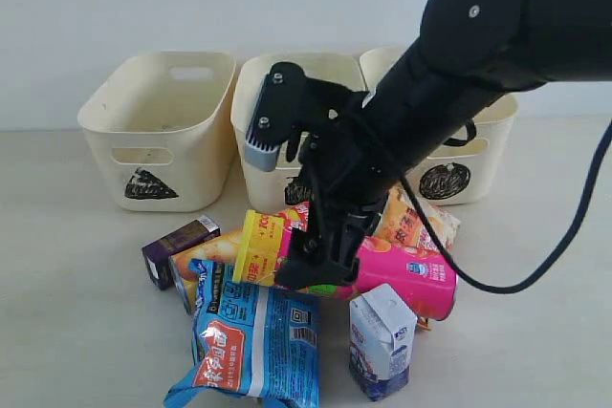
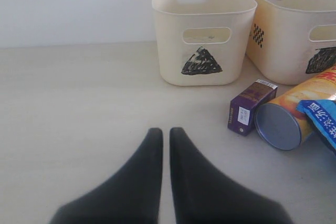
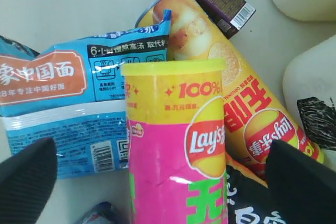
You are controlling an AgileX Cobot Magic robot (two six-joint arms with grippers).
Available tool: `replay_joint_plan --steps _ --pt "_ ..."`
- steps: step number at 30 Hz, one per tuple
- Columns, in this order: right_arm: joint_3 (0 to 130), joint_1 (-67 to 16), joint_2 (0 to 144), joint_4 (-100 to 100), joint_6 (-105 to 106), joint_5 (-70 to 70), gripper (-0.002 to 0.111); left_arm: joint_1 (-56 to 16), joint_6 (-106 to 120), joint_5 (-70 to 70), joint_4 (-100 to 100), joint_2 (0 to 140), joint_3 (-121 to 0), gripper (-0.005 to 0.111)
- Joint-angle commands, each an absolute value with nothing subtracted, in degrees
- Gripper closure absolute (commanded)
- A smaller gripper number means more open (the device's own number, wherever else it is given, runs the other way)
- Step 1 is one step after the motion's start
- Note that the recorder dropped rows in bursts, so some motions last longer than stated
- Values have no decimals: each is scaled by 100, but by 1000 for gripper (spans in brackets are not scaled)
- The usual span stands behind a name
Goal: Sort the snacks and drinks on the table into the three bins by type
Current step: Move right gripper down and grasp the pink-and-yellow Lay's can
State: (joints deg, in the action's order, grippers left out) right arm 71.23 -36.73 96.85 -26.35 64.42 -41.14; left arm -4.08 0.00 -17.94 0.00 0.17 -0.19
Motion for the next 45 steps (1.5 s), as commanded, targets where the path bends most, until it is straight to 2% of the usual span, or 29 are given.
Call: replay_joint_plan --steps 1,18,20,23,25,29,30,45 --pt "7154 -3716 9851 -2544 6503 -3898 10 -388 -39 -1762 -58 0 0 103" --pt "7154 -3716 10579 -2228 6503 -3485 12 -388 -39 -1762 -58 0 0 103" --pt "7154 -3716 10608 -2139 6503 -3443 18 -388 -39 -1762 -58 0 0 103" --pt "7154 -3716 10608 -1977 6503 -3427 39 -388 -39 -1762 -58 0 0 103" --pt "7154 -3716 10608 -1874 6503 -3427 56 -388 -39 -1762 -58 0 0 103" --pt "7154 -3716 10594 -1853 6503 -3449 102 -388 -39 -1762 -58 0 0 103" --pt "7154 -3716 10585 -1853 6503 -3449 108 -388 -39 -1762 -58 0 0 103" --pt "7154 -3716 9949 -1548 6516 -3474 108 -388 -39 -1762 -58 0 0 103"
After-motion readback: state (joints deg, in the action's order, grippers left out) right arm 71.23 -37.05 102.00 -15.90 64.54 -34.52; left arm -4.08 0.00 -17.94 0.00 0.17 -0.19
